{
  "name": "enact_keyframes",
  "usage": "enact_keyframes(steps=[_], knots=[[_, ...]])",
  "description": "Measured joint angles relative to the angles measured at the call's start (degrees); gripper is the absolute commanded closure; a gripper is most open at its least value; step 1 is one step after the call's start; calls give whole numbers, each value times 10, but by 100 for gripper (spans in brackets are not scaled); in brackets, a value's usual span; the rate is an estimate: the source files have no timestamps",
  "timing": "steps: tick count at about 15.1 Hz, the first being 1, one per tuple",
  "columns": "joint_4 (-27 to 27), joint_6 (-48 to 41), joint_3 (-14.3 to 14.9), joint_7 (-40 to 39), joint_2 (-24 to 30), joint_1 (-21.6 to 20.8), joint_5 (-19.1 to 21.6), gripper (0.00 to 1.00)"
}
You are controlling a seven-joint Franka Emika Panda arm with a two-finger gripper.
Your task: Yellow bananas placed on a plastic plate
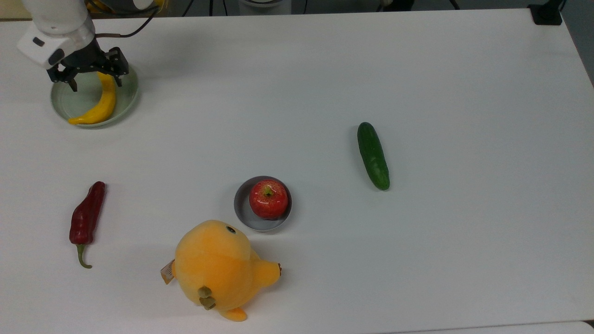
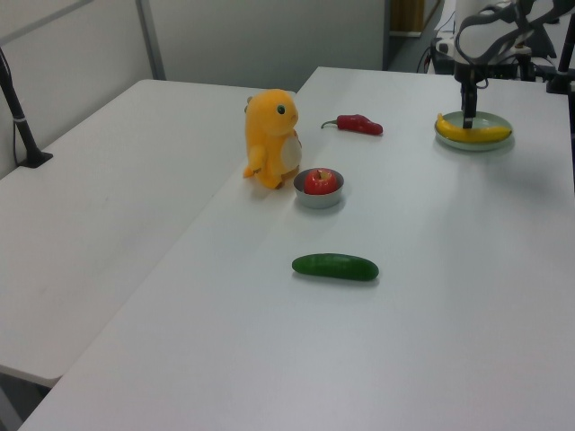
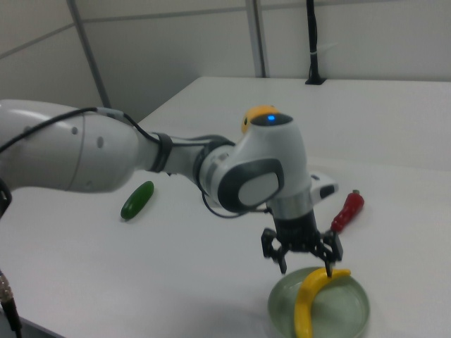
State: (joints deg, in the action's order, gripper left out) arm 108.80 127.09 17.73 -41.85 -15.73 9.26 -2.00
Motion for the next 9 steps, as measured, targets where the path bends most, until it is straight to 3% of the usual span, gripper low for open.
enact_keyframes(steps=[4, 9], knots=[[-34, -39, -6, 90, 60, -27, 37, 0], [-156, -197, -13, 260, 112, -61, 70, 0]])
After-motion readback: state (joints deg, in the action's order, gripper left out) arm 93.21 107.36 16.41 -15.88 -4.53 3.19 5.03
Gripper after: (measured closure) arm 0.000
